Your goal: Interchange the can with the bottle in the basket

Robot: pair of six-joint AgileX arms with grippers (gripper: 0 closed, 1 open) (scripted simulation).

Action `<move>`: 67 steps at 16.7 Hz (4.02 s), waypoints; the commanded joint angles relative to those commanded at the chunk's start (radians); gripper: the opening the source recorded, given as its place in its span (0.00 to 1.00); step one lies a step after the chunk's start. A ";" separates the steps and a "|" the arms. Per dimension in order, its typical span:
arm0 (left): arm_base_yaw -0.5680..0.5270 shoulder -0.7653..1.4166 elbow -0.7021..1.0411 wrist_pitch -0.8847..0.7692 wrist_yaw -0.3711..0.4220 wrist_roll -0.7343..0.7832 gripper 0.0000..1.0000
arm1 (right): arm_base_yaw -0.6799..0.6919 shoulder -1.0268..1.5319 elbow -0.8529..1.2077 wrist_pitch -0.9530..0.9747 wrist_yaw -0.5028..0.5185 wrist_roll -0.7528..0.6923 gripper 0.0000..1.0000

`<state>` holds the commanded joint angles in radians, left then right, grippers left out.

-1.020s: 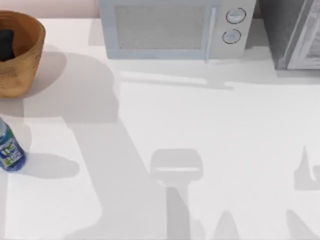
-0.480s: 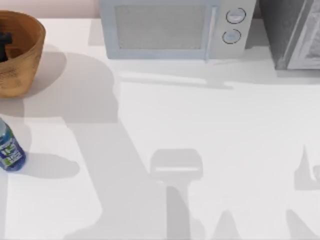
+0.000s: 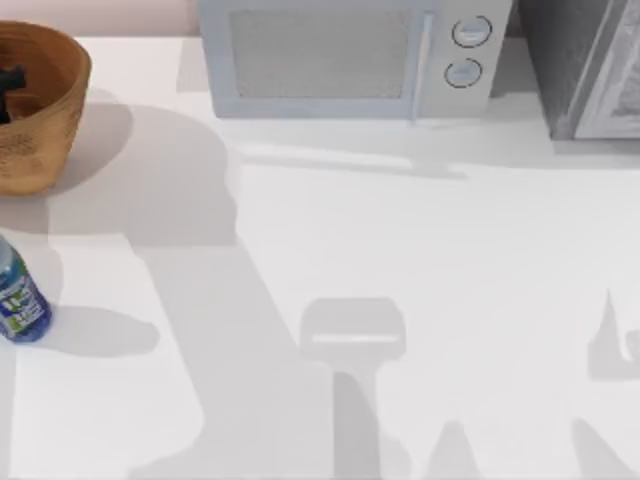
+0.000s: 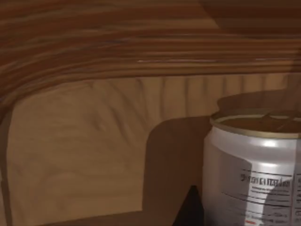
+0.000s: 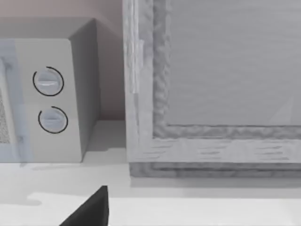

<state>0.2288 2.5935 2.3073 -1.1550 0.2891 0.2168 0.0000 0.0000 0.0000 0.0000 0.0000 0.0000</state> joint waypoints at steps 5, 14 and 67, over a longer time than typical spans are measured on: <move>0.000 0.000 0.000 0.000 0.000 0.000 0.00 | 0.000 0.000 0.000 0.000 0.000 0.000 1.00; 0.001 -0.356 -0.309 0.159 -0.053 -0.057 0.00 | 0.000 0.000 0.000 0.000 0.000 0.000 1.00; -0.429 -1.055 -1.572 1.898 0.448 -0.193 0.00 | 0.000 0.000 0.000 0.000 0.000 0.000 1.00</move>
<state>-0.2003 1.5380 0.7357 0.7428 0.7372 0.0240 0.0000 0.0000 0.0000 0.0000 0.0000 0.0000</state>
